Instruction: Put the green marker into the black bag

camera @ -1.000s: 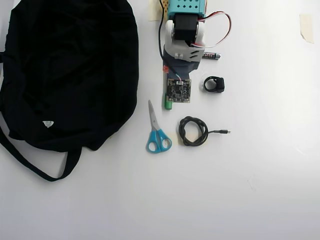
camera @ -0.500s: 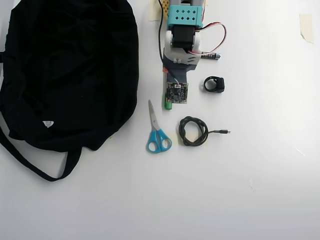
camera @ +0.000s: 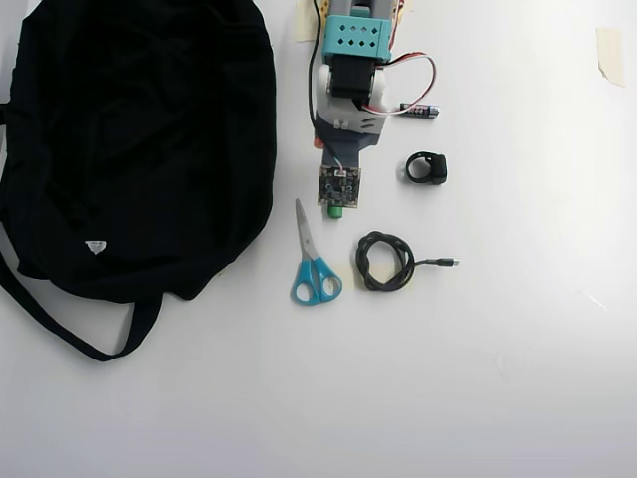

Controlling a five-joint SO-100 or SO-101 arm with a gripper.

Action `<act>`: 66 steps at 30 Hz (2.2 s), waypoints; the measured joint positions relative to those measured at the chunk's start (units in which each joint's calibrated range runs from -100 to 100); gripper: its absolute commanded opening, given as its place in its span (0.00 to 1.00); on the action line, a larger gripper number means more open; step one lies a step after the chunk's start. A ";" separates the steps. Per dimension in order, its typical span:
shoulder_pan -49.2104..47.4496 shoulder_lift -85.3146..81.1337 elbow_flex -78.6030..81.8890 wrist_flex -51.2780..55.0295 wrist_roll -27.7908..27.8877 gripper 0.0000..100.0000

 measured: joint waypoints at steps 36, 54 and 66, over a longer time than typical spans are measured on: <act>1.76 -5.06 9.51 -10.22 1.12 0.03; 1.91 -5.15 9.83 -9.19 -1.32 0.16; -1.98 -5.15 9.83 -5.24 -3.96 0.30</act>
